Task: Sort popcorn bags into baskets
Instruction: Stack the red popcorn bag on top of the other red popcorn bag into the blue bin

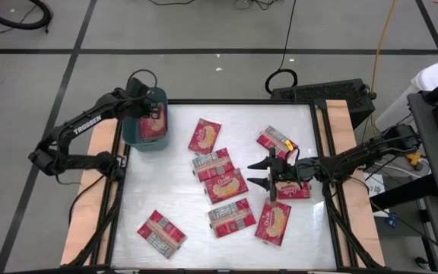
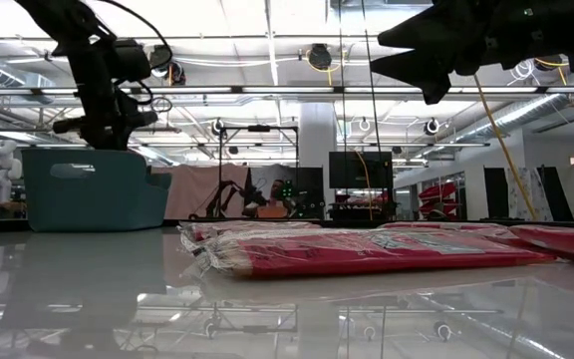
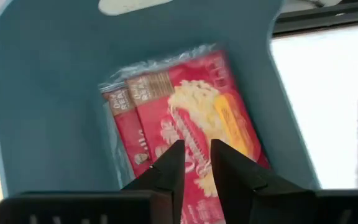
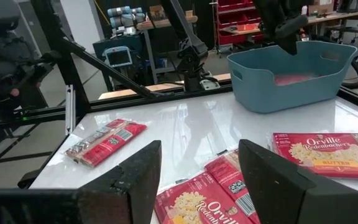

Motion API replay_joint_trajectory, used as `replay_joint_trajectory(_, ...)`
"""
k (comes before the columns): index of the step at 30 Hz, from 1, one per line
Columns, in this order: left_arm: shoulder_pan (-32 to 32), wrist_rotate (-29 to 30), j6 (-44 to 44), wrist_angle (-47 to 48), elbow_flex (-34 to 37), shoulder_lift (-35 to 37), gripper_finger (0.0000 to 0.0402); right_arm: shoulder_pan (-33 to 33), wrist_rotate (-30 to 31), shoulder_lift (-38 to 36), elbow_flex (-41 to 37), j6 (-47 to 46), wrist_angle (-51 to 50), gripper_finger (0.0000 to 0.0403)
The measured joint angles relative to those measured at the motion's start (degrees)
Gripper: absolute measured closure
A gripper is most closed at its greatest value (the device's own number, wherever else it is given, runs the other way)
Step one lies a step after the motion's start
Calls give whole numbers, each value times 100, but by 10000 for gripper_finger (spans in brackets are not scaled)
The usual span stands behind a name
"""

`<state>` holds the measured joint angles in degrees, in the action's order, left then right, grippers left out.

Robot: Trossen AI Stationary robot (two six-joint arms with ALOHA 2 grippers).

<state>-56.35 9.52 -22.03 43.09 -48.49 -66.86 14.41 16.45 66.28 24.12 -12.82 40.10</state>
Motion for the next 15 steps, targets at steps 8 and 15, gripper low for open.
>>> replay_joint_trajectory(8, 114, 259, 82, -13, 0, -29, 315, 0, 0, 0, 0, 0, -3, 197)
replay_joint_trajectory(15, 698, 257, 565, -222, 0, 661, 314, 0, 74, 0, 0, -67, -7, 197)
